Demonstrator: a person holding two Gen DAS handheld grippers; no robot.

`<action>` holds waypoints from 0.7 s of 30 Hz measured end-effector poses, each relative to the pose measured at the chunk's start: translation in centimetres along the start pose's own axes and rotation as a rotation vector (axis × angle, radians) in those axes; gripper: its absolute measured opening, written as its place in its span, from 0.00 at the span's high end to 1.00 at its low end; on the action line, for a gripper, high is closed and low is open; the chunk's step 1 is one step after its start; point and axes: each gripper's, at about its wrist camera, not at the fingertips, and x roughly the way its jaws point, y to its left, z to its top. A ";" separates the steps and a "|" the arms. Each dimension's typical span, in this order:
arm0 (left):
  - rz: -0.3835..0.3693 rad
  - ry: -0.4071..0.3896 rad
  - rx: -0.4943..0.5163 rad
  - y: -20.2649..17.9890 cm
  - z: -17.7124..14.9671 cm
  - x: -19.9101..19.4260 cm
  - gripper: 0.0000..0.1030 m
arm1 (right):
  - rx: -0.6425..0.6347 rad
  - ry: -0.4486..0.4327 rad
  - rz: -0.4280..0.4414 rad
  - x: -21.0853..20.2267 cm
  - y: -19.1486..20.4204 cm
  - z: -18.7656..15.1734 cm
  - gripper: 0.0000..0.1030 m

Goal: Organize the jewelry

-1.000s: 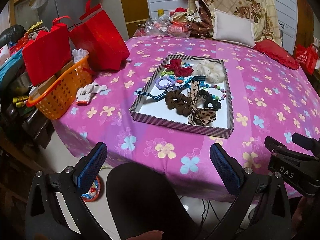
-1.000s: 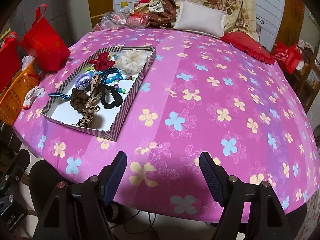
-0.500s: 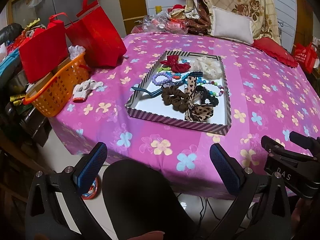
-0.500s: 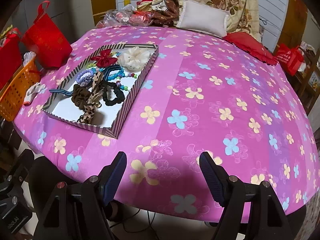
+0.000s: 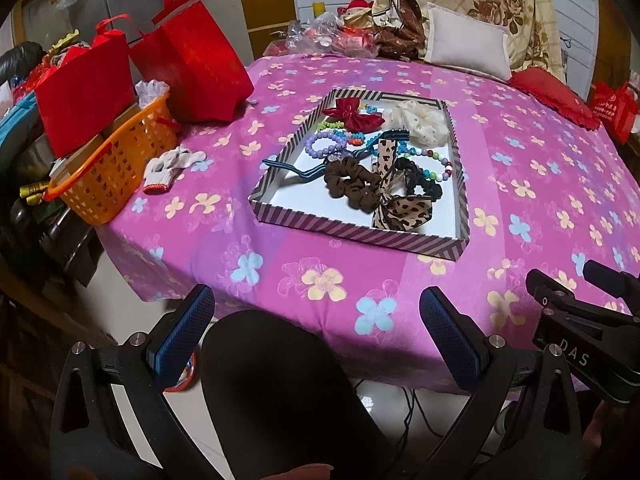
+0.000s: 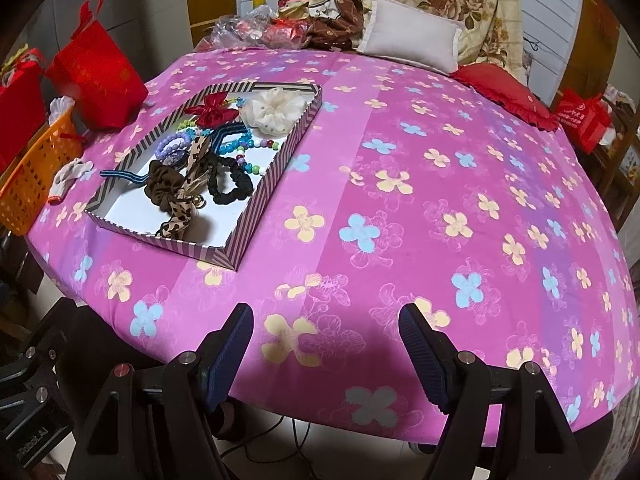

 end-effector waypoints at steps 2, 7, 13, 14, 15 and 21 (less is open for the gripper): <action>0.001 0.005 -0.002 0.0 0.0 0.2 0.00 | -0.007 0.000 0.000 0.0 0.2 0.0 0.29; -0.007 0.023 -0.009 0.1 -0.1 0.7 0.00 | -0.022 -0.003 0.003 0.0 0.5 -0.1 0.29; -0.003 0.035 -0.016 0.2 -0.2 1.0 0.00 | -0.027 0.003 0.011 0.2 0.6 -0.3 0.29; -0.002 0.037 -0.018 0.2 -0.2 1.0 0.00 | -0.029 0.004 0.012 0.3 0.6 -0.3 0.29; -0.001 0.038 -0.018 0.2 -0.2 1.1 0.00 | -0.031 0.005 0.014 0.3 0.7 -0.3 0.29; 0.001 0.041 -0.020 0.3 -0.1 1.1 0.00 | -0.035 0.010 0.027 0.5 0.7 -0.4 0.29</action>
